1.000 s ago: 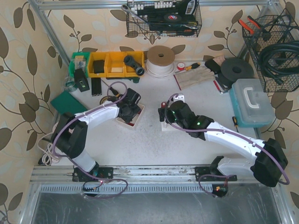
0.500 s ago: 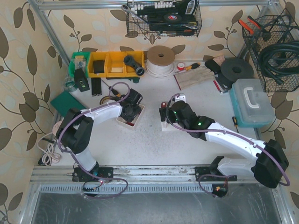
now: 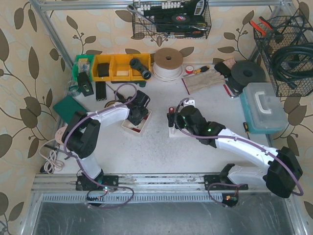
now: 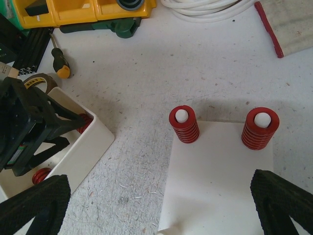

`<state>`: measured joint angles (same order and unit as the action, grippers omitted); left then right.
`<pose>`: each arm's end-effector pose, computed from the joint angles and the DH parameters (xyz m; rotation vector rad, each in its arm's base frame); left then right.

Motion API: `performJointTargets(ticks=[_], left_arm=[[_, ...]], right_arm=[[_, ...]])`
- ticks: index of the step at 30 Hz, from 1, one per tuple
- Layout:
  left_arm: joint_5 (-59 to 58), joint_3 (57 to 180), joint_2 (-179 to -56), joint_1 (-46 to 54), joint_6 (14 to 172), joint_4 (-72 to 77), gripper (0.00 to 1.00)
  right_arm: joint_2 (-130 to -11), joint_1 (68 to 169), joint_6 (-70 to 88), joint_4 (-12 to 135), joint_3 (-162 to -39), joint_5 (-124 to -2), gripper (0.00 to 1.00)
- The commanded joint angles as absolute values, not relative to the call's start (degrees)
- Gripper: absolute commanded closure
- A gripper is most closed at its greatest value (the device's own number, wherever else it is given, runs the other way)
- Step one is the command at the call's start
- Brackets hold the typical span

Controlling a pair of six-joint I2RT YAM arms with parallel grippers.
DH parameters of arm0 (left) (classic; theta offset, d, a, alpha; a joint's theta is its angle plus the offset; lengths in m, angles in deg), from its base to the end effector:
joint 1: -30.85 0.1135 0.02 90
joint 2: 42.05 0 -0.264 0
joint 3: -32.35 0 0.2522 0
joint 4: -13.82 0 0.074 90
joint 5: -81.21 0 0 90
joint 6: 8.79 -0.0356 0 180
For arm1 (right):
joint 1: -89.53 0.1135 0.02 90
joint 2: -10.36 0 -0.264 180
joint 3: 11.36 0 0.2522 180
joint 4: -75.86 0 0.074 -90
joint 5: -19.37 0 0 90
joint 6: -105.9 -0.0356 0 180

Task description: Install the large spring

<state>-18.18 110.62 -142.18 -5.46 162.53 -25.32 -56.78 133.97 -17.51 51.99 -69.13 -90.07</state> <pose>0.2882 -0.2046 0.1840 -1.0871 2.4739 -0.4828 0.1913 0.1710 0.2567 -0.0085 2.1458 0.4405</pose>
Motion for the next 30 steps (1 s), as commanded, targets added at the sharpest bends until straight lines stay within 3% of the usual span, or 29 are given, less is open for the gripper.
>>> performJointTargets(ticks=[1,12,20,30], left_arm=[[-20.78,112.42,-143.08,-4.84,163.59,-26.77,0.51],[-20.07,111.88,-144.44,-4.57,163.44,-27.55,0.57],[-19.76,110.19,-142.38,-4.79,164.34,-27.76,0.77],[-20.78,110.96,-138.11,-4.99,166.20,-31.11,0.76]], right_arm=[[-55.83,133.56,-17.37,53.18,-68.19,-89.46,0.01],[-55.56,132.95,-17.57,53.93,-67.75,-89.18,0.01],[-55.56,132.59,-17.76,53.97,-67.57,-88.61,0.02],[-56.13,132.42,-17.76,54.01,-67.83,-88.35,0.02]])
